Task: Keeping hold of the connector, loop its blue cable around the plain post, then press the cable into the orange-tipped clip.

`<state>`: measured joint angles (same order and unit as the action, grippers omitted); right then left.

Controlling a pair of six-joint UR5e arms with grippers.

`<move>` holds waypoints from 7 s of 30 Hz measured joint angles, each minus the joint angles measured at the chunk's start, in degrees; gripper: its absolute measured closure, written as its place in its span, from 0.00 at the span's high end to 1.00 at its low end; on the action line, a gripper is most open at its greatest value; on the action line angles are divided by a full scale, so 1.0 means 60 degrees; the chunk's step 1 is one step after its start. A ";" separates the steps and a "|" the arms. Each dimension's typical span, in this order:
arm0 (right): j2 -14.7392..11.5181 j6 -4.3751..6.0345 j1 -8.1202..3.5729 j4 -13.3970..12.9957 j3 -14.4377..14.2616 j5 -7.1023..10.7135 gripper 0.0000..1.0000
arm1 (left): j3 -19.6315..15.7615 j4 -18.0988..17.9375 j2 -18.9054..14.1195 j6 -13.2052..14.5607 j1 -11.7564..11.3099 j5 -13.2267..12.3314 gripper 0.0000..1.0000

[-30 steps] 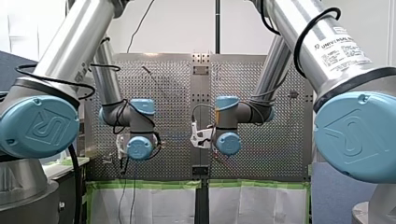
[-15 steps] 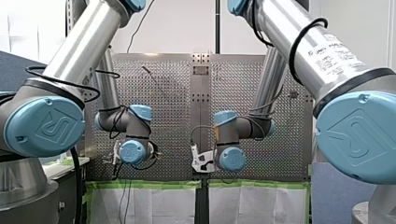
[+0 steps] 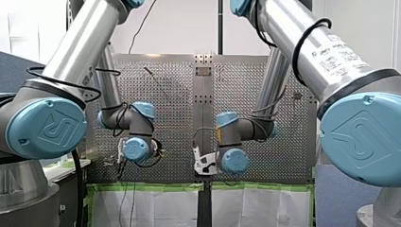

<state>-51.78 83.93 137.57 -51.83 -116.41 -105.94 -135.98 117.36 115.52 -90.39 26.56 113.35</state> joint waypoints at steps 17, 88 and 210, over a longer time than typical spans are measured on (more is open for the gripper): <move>-0.1554 0.1507 -0.0204 0.1349 0.0950 0.1034 0.00 | 0.0202 0.1549 -0.1552 -0.0991 -0.0129 0.1213 0.00; -0.3976 0.2056 -0.1409 0.4999 0.5285 0.4238 0.00 | 0.6821 0.8391 -0.4710 -0.1310 -0.1728 0.1524 0.00; -0.1912 0.1962 -0.1497 0.5912 0.5700 0.3131 0.00 | 0.6539 0.7125 -0.2142 -0.3240 -0.4680 -0.2435 1.00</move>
<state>-63.25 95.70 128.59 -16.36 -82.21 -87.15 -96.74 160.10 102.66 -109.83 -1.52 98.74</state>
